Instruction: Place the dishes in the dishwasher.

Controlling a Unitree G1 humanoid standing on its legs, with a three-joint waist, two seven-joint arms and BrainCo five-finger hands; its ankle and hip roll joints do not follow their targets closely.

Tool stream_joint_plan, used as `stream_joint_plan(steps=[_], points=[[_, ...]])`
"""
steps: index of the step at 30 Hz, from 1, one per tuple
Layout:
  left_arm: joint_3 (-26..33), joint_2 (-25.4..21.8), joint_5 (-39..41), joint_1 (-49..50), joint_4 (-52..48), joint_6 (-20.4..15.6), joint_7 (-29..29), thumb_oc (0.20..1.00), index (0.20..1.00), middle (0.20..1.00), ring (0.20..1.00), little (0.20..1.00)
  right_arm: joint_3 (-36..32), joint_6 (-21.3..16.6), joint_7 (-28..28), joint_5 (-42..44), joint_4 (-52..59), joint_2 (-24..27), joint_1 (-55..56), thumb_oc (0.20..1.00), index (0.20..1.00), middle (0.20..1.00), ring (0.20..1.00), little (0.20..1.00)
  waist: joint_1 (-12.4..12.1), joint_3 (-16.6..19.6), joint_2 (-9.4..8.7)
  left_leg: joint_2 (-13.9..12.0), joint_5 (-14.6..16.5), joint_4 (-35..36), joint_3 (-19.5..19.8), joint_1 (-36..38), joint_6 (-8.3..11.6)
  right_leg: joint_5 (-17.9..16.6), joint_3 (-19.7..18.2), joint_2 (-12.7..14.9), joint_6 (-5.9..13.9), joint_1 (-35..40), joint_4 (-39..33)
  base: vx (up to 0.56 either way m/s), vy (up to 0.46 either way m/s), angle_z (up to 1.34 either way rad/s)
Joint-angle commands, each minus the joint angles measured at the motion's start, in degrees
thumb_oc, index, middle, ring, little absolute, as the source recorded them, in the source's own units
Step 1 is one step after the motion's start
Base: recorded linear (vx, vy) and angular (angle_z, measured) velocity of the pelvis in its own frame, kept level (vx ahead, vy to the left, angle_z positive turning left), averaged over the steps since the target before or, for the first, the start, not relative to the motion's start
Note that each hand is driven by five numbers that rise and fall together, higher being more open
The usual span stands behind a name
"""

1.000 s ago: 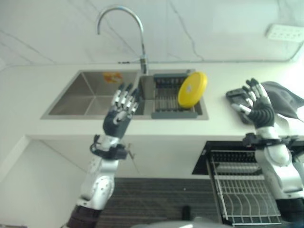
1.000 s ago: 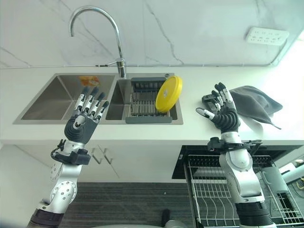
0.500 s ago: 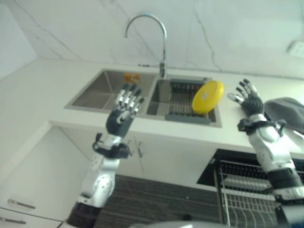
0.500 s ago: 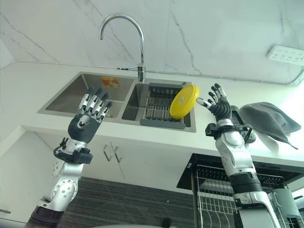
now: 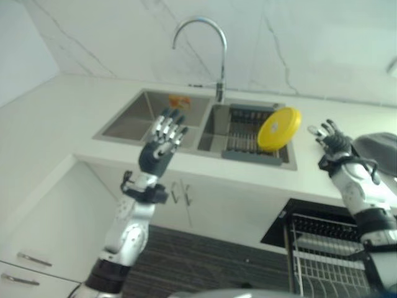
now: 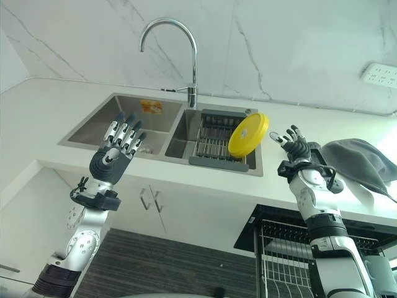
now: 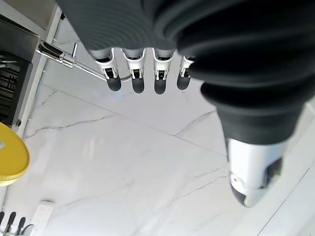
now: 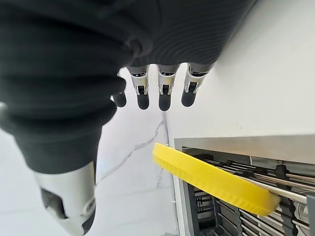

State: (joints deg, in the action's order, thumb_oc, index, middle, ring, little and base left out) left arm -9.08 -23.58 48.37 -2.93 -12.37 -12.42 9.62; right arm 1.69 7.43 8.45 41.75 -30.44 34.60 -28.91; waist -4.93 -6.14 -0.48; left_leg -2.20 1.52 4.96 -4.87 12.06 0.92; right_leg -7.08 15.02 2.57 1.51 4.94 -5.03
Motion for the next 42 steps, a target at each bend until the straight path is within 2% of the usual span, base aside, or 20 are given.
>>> stream_joint_plan(steps=[1,11,19,30,42], points=[[-1.7,-2.8,0.1,-4.1,0.3,-2.1,0.0,1.0,1.0,1.0,1.0,1.0,0.0,-0.2,-0.5,1.8,-2.2,4.2,-7.6,1.0,1.0,1.0,1.0,1.0,-1.5,1.3,-1.87,3.1,2.5,0.0,0.5,-2.2,-1.43,7.6,0.4,-0.2,2.21,5.7,0.0,0.01,0.003,0.05],[-2.6,-3.8,0.3,-5.3,1.0,-1.6,-0.5,1.0,1.0,1.0,1.0,1.0,2.3,3.7,-4.1,6.9,-11.0,6.9,-12.5,1.0,1.0,1.0,1.0,1.0,-2.5,1.3,-1.9,3.0,2.3,0.0,0.8,-2.1,-1.07,7.8,1.5,-0.1,2.21,6.2,0.0,0.01,-0.003,0.06],[-2.9,-4.3,0.5,-5.7,1.1,-1.4,-1.1,1.0,1.0,1.0,1.0,1.0,4.3,6.5,-6.4,7.5,-16.4,8.5,-16.1,1.0,1.0,1.0,1.0,1.0,-3.0,1.5,-1.78,3.0,2.2,0.0,1.0,-2.0,-0.92,8.0,1.8,-0.2,2.03,6.4,0.0,0.0,-0.001,0.0],[-2.7,-5.1,0.8,-4.9,1.0,-1.4,-1.9,1.0,1.0,1.0,1.0,1.0,5.6,7.5,-8.5,6.9,-19.3,9.3,-18.9,1.0,1.0,1.0,1.0,1.0,-3.7,1.3,-1.59,2.8,1.9,0.0,1.5,-2.0,-0.63,8.3,2.1,-0.3,1.86,6.7,0.0,0.01,-0.008,0.06],[-2.6,-6.1,0.3,-4.4,0.9,-1.1,-2.5,1.0,1.0,1.0,1.0,1.0,6.5,6.4,-8.9,7.0,-21.8,8.5,-20.2,1.0,1.0,1.0,1.0,1.0,-4.5,1.2,-1.16,2.5,1.4,0.0,1.5,-2.2,-0.2,8.6,3.4,-0.3,1.65,7.2,0.0,0.01,-0.016,0.07]])
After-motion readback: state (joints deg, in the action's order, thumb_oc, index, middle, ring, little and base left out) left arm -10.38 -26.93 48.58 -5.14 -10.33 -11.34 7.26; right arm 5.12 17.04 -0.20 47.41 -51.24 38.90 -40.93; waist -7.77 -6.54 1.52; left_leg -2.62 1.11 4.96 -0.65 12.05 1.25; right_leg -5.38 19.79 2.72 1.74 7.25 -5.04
